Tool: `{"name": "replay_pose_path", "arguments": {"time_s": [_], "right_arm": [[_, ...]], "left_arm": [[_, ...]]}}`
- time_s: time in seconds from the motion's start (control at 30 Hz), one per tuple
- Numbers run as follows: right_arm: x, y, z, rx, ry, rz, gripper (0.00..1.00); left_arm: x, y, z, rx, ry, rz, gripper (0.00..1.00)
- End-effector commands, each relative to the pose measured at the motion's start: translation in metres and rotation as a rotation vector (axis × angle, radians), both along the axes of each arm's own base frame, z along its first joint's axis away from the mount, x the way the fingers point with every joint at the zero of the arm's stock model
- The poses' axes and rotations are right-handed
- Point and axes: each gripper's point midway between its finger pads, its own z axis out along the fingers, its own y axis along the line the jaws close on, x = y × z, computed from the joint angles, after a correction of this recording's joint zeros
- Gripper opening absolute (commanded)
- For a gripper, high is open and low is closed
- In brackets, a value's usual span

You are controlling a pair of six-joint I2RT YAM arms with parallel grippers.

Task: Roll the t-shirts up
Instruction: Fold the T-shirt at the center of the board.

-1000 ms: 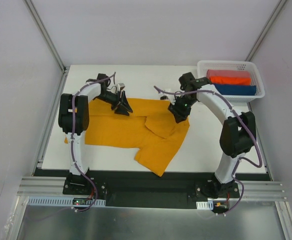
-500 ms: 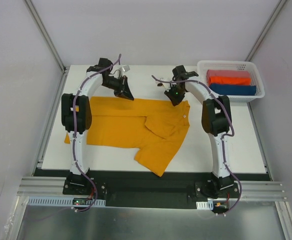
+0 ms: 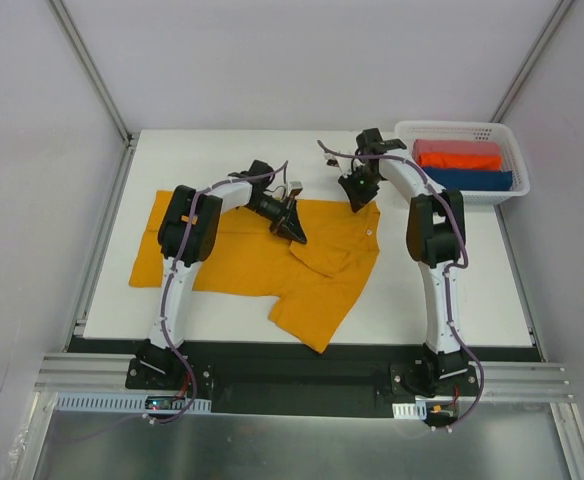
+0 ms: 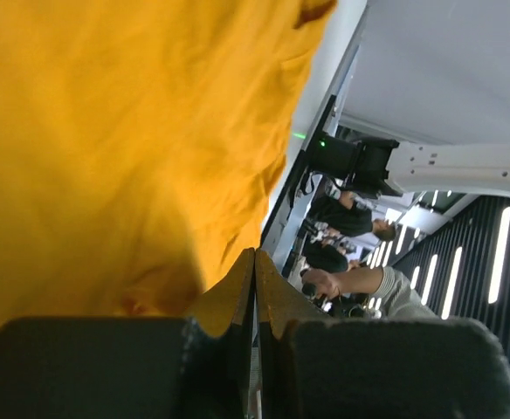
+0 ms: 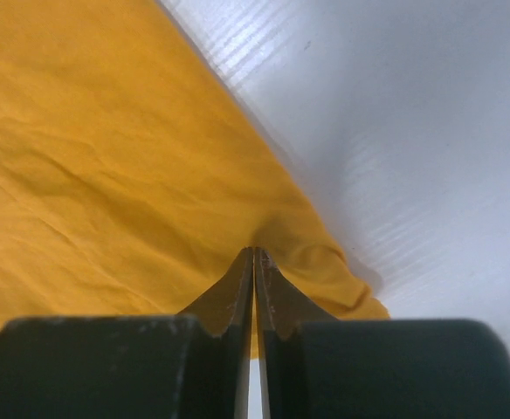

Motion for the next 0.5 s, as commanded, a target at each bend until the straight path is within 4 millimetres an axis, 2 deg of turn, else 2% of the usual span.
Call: {"name": "replay_pose_path", "arguments": {"time_s": [0.0,0.1,0.2,0.3,0.37,0.47], "right_arm": [[-0.005,0.011,0.051,0.077,-0.041,-0.063,0.06],[-0.01,0.017,0.065,0.119,-0.038,-0.067,0.07],[-0.02,0.021,0.066,0.144,0.001,-0.066,0.08],[-0.033,0.021,0.058,0.14,0.047,-0.043,0.08],[-0.043,0.015,0.045,0.098,0.094,-0.025,0.08],[-0.045,0.001,0.027,0.018,0.111,-0.038,0.06]], "left_arm": [[-0.004,0.019,-0.02,0.055,0.066,0.047,0.0],[-0.011,0.025,-0.033,0.116,0.067,0.047,0.0],[-0.013,0.031,-0.044,0.187,0.04,0.037,0.0],[-0.013,0.039,-0.054,0.229,0.031,0.03,0.0],[-0.016,0.042,-0.057,0.238,0.03,0.022,0.0],[-0.017,0.047,-0.05,0.251,0.014,0.026,0.0]]}}
